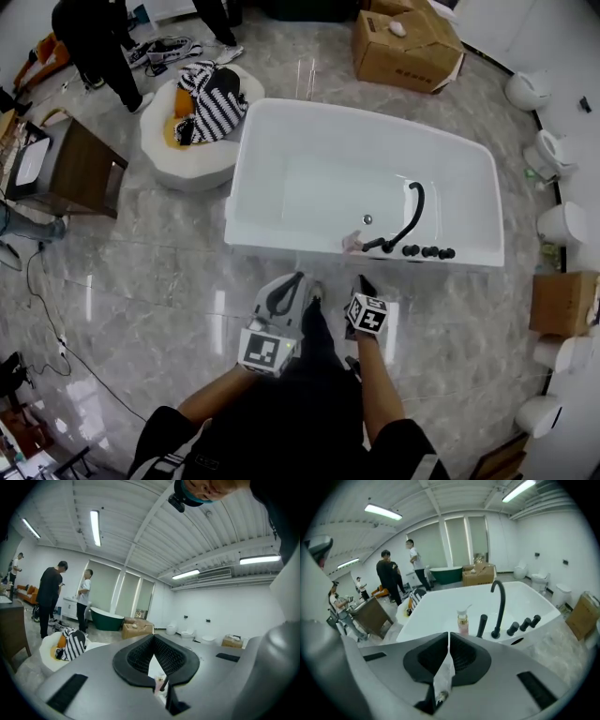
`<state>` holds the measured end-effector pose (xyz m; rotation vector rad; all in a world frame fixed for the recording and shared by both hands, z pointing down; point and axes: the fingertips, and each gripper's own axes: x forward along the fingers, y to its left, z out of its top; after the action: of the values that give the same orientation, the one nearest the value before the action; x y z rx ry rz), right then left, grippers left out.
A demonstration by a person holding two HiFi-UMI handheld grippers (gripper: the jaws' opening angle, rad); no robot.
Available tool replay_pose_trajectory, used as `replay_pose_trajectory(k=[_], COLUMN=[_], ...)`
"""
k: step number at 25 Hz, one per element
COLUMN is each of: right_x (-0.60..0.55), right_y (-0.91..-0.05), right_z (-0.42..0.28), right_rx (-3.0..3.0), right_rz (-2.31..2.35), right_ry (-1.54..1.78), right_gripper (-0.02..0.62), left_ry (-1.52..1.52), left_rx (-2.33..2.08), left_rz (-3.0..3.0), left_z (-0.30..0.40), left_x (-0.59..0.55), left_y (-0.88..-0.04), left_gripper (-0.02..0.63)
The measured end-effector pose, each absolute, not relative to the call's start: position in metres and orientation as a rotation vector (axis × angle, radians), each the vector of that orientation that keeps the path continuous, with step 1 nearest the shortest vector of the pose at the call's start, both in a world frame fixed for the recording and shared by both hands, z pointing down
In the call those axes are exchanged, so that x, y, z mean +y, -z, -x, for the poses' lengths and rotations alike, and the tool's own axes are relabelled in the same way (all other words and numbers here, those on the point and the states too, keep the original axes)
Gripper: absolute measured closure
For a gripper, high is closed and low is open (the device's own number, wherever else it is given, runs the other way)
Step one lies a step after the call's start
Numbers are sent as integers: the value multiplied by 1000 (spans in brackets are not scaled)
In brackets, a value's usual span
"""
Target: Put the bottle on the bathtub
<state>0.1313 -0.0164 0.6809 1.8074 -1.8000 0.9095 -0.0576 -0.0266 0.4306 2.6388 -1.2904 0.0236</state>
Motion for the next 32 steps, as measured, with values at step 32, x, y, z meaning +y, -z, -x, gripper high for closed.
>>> replay_pose_trajectory(k=[32], right_x=[92], right_y=[-427], right_z=[-72], right_rx=[-2275], right_rz=[-1970], right_ry=[-465], right_gripper=[584], left_ry=[-40], left_rx=[-1285], left_rz=[-2690], left_z=[51], left_x=[44], left_y=[-385], left_gripper=[589])
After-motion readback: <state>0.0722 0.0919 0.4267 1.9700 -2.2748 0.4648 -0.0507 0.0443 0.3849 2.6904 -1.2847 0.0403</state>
